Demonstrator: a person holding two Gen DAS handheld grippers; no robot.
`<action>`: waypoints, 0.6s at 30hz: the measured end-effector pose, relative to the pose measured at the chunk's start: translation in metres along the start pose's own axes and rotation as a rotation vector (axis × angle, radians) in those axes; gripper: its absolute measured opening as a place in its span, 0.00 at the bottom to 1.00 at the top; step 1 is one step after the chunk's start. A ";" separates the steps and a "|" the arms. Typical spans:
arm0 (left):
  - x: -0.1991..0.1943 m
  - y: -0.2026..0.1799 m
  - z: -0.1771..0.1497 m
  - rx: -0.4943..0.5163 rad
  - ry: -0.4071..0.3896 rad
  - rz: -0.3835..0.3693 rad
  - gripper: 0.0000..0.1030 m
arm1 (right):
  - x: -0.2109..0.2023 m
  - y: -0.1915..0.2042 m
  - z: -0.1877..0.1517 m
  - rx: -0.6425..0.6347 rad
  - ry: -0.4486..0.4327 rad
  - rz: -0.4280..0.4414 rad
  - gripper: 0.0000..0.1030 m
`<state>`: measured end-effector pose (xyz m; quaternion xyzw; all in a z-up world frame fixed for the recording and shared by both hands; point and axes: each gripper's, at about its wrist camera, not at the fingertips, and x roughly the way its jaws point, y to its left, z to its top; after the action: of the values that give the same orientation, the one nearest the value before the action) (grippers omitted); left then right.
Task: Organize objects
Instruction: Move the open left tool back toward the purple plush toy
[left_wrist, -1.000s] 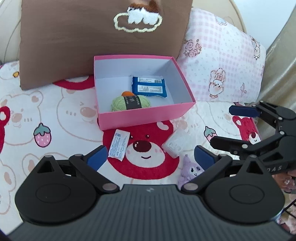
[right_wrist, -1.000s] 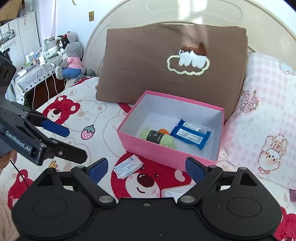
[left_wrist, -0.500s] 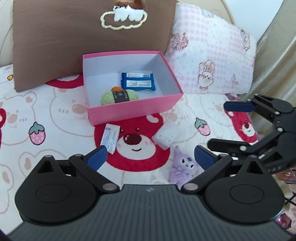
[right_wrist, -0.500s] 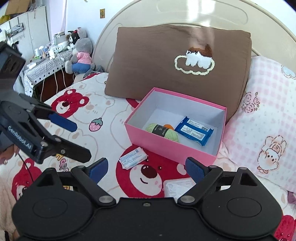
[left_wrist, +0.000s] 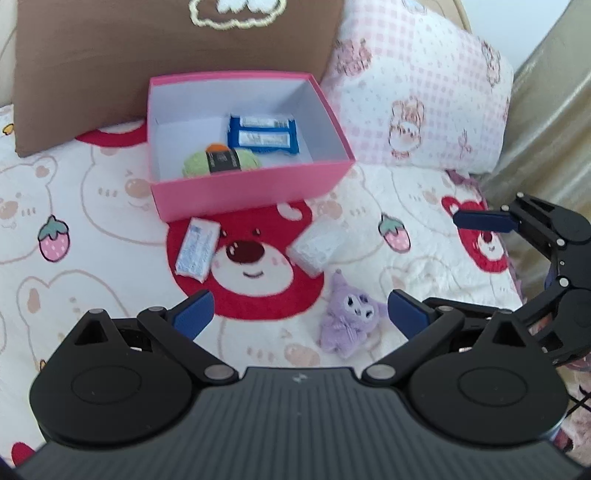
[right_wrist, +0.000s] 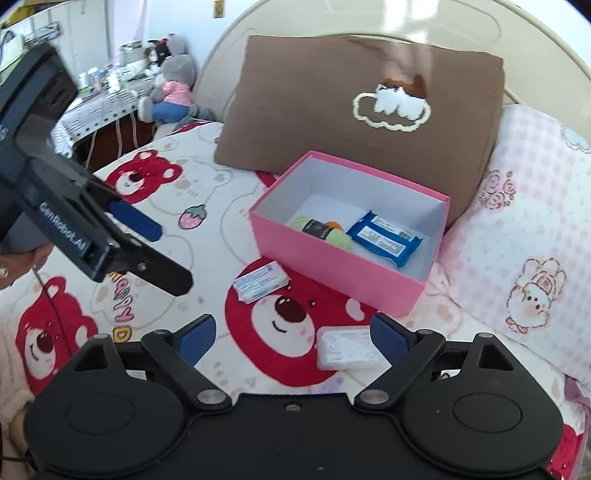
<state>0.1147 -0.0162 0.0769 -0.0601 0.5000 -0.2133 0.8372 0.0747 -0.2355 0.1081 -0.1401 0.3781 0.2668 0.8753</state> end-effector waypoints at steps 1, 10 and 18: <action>0.004 -0.003 -0.003 0.008 0.012 -0.006 0.99 | 0.002 0.000 -0.003 0.000 0.011 -0.009 0.90; 0.041 -0.009 -0.031 0.023 0.102 -0.001 0.97 | 0.027 -0.008 -0.051 0.086 0.047 0.057 0.90; 0.064 -0.002 -0.064 -0.017 0.098 0.030 0.96 | 0.044 -0.001 -0.092 0.025 -0.015 0.114 0.90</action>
<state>0.0854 -0.0373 -0.0064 -0.0491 0.5431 -0.1993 0.8142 0.0460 -0.2615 0.0133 -0.1054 0.3825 0.3124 0.8631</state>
